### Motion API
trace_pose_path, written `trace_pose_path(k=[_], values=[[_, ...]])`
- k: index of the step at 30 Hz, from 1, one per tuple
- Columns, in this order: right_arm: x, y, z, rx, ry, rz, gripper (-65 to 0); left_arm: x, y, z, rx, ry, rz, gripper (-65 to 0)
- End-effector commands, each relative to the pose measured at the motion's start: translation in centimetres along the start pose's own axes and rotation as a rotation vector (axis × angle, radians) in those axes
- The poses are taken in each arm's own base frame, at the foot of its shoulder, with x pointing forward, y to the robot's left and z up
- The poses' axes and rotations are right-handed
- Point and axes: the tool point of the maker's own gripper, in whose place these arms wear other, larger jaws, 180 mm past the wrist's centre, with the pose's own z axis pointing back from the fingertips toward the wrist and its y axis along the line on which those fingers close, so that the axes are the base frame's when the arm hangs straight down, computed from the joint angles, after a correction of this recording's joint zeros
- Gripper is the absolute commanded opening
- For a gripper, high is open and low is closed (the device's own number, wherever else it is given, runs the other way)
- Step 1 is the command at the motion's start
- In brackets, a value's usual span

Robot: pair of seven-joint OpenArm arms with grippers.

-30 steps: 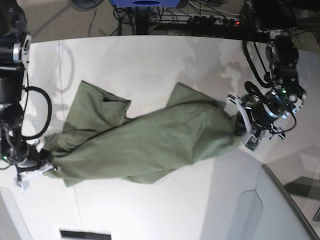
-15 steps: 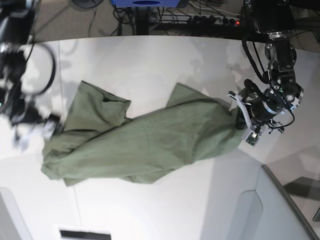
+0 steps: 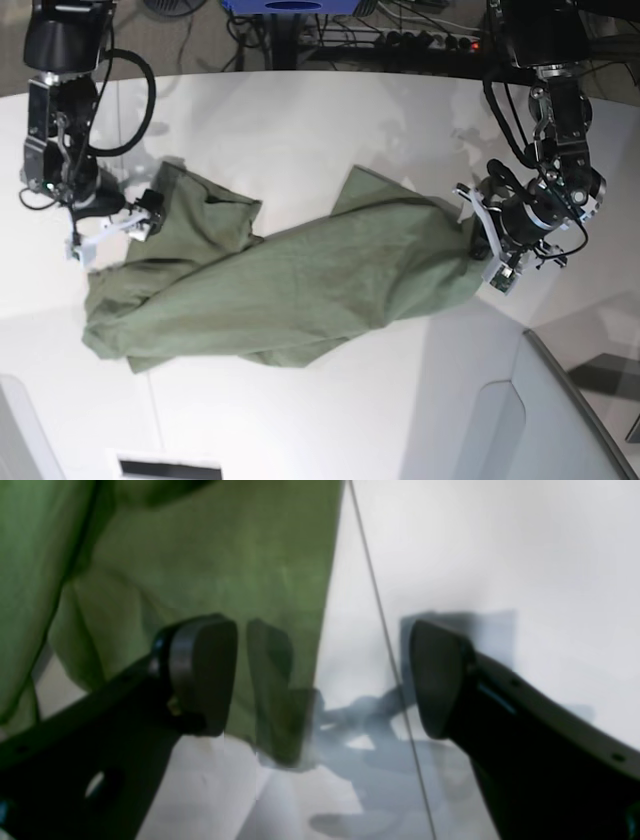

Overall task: Layout the t-shirt on the table in an organized manner, then fold the t-shirt properly
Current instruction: 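Regrasp the shirt edge with the right gripper while left holds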

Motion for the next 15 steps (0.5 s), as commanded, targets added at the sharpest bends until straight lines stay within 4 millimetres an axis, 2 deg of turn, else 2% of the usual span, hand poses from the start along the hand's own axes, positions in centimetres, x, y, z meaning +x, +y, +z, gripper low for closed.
trace_pose_path(k=[1, 4, 9, 13, 15], values=[[-1.1, 1.6, -0.3, 0.041, 0.045, 0.003, -14.1, 1.2, 1.3, 0.5, 0.029, -0.036, -0.010, -65.0], [-1.6, 3.7, -0.7, 0.077, 0.056, 0.014, -14.3, 1.2, 1.4, 0.5, 0.031, -0.036, -0.012, -65.0], [-1.8, 4.5, -0.9, 0.092, 0.060, 0.023, -15.0, 1.2, 1.5, 0.6, 0.033, -0.035, -0.014, -65.0], [-1.4, 5.2, -0.7, 0.097, 0.049, 0.043, -27.5, 1.1, 1.5, 0.5, 0.032, -0.034, -0.014, -65.0], [-0.3, 5.5, 0.1, 0.102, 0.012, 0.057, -27.9, 1.0, 1.5, 0.5, 0.031, -0.032, -0.012, -65.0]])
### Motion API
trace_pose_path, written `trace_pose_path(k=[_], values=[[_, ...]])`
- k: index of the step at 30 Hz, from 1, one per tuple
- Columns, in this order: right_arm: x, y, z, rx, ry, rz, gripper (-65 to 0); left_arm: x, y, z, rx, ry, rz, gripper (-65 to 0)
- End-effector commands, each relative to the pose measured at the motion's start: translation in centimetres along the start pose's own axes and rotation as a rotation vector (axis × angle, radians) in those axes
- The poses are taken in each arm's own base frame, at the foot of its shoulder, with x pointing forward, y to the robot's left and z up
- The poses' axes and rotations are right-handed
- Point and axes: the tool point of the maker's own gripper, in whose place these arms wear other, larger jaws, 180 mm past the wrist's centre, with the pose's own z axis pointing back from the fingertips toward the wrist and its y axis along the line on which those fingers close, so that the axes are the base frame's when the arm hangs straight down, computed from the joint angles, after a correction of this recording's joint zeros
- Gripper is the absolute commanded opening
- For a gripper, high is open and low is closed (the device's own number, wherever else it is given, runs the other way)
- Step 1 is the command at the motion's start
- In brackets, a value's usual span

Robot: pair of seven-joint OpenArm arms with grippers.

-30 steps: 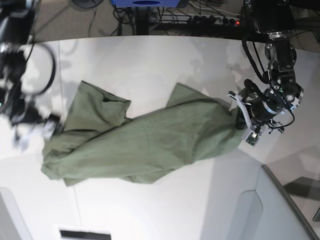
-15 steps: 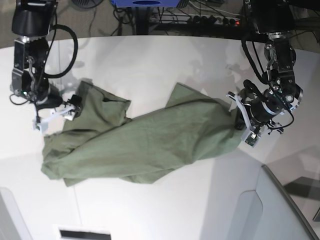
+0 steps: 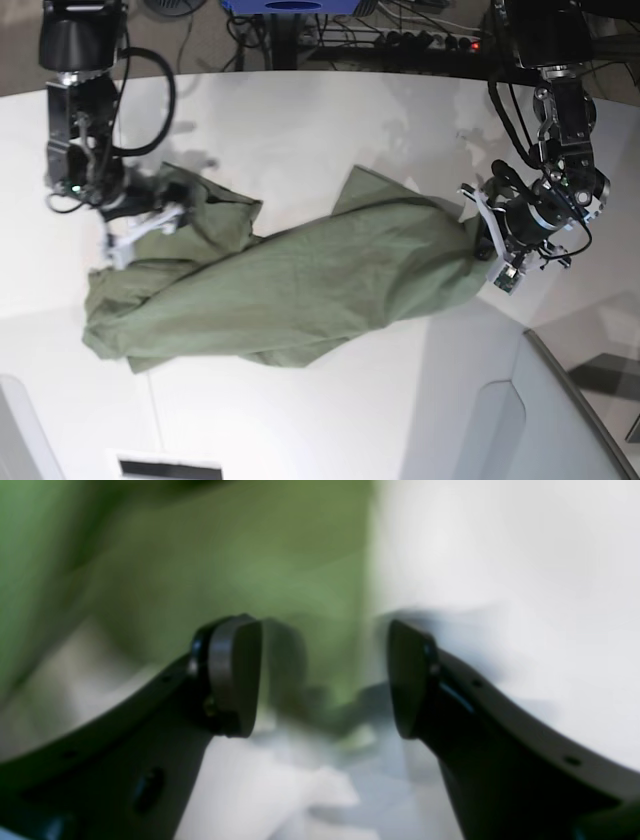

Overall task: Layout the t-shirt on the table in an organized manner, then fold the t-shirt properly
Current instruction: 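Regrasp the shirt edge with the right gripper while left holds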

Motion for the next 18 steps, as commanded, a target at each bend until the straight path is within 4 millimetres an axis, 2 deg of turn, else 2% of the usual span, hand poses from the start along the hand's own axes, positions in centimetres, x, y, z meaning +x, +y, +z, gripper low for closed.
trace_pose_path(k=[1, 5, 11, 18], values=[[1.8, 0.5, 0.9, 0.004, -0.071, 0.009, -26.6, 1.3, 1.0, 0.3, 0.023, -0.041, -0.004, -65.0], [3.0, 0.2, 2.6, -0.042, -0.135, -0.038, -17.6, 1.3, 1.1, 0.3, 0.025, -0.039, -0.006, -65.0], [2.4, -0.1, 2.3, -0.049, -0.116, -0.047, -17.4, 1.4, 1.1, 0.3, 0.024, -0.042, -0.005, -65.0], [-0.2, -1.0, 0.7, -0.066, -0.038, -0.075, -17.4, 1.1, 1.1, 0.3, 0.025, -0.035, -0.007, -65.0]])
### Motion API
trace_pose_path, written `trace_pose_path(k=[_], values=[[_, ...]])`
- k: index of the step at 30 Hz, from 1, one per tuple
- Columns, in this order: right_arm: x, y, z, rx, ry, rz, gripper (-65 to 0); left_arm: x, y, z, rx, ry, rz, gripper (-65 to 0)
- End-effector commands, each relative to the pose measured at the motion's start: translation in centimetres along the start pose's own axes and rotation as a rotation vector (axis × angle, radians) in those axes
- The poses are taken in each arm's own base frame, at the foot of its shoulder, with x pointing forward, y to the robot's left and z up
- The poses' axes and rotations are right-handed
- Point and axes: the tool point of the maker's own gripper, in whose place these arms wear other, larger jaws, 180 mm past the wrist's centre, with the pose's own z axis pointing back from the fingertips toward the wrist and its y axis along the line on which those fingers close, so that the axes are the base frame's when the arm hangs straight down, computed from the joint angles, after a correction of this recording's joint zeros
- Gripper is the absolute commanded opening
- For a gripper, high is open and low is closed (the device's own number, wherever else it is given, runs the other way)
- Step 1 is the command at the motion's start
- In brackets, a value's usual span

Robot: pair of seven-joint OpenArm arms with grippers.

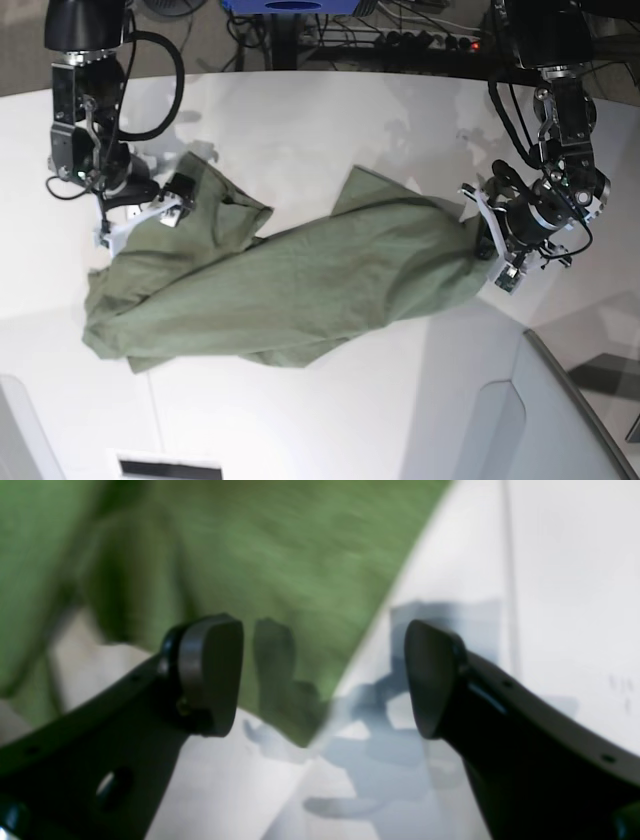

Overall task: Layout the t-shirt on the table in an organized manner, then fold the t-shirt properly
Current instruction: 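Regrasp the shirt edge with the right gripper while left holds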

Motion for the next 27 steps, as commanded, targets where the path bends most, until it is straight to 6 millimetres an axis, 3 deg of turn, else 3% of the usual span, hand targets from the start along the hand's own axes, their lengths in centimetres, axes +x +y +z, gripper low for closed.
trace_pose_path(k=[1, 9, 16, 18, 20, 21, 23, 24, 27], values=[[0.1, 0.7, -0.2, 0.018, 0.009, -0.002, -17.4, 1.1, 0.9, 0.4, 0.023, -0.036, -0.009, -65.0], [-0.6, 0.6, -0.4, 0.019, 0.026, -0.007, -17.6, 1.1, 0.8, 0.5, 0.022, -0.035, -0.010, -65.0], [-2.0, 2.7, -1.3, 0.056, 0.066, 0.011, -18.3, 1.1, 0.8, 0.5, 0.024, -0.035, -0.013, -65.0], [-2.4, 2.7, -1.5, 0.053, 0.079, 0.017, -28.2, 1.1, 0.8, 0.5, 0.024, -0.035, -0.013, -65.0], [-2.3, 2.7, -1.5, 0.057, 0.078, 0.023, -48.9, 1.0, 0.9, 0.5, 0.025, -0.035, -0.012, -65.0], [-2.3, 2.7, -1.5, 0.058, 0.078, 0.023, -62.4, 1.0, 0.9, 0.5, 0.025, -0.035, -0.012, -65.0], [-2.3, 2.6, -1.5, 0.056, 0.076, 0.020, -65.0, 1.0, 0.9, 0.5, 0.025, -0.035, -0.012, -65.0], [-2.0, 2.2, -1.3, 0.051, 0.069, 0.010, -62.0, 1.0, 0.9, 0.5, 0.025, -0.035, -0.012, -65.0], [-1.0, 1.9, 0.5, 0.054, 0.007, 0.007, -65.0, 1.0, 0.9, 0.5, 0.025, -0.034, -0.013, -65.0]])
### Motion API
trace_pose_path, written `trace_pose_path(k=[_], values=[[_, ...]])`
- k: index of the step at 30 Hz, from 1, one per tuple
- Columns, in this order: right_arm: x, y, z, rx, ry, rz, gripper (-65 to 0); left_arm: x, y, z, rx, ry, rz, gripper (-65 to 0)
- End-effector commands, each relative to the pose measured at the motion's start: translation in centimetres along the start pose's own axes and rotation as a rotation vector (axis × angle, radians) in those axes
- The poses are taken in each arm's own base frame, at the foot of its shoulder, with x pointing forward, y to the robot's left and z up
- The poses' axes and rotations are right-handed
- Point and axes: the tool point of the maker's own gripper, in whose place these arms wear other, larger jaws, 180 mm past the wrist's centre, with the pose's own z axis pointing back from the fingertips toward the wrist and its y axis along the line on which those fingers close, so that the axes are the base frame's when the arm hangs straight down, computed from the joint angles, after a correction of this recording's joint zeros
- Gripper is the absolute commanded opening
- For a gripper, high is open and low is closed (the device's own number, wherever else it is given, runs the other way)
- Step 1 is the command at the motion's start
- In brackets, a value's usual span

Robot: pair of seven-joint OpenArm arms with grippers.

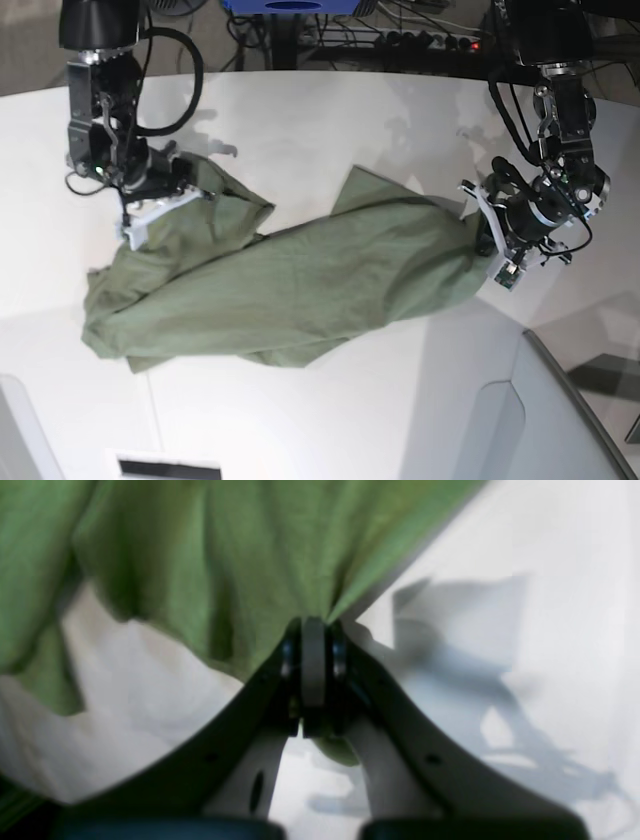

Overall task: Layout the t-shirt on the table in an organized manner, then fold the t-shirt properly
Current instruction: 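Regrasp the shirt edge with the right gripper while left holds, then lift the shirt high with both grippers, stretched between them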

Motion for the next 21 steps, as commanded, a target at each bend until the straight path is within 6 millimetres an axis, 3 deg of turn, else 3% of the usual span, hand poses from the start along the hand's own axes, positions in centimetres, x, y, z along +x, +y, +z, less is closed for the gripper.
trace_pose_path(k=[1, 4, 8, 12, 15, 21], values=[[1.8, 0.8, 1.5, 0.033, -0.071, 0.018, -65.0, 1.5, 1.2, 0.5, 0.029, -0.043, -0.012, -65.0], [3.0, 0.8, 5.0, 0.029, -0.146, 0.085, -65.0, 1.6, 1.2, 0.5, 0.030, -0.046, -0.012, -65.0], [4.0, 0.5, 7.9, 0.020, -0.206, 0.105, -65.0, 1.9, 1.3, 0.4, 0.031, -0.051, -0.010, -65.0], [5.6, -0.4, 9.6, -0.001, -0.261, 0.095, -65.0, 2.1, 1.3, 0.2, 0.029, -0.057, -0.003, -65.0], [8.4, -1.2, 11.1, -0.027, -0.329, 0.129, -65.0, 2.6, 1.5, 0.0, 0.042, -0.068, 0.016, -65.0], [11.6, -0.2, 12.1, -0.017, -0.357, 0.154, -65.0, 5.2, 3.2, -1.5, 0.093, -0.116, 0.106, -65.0]])
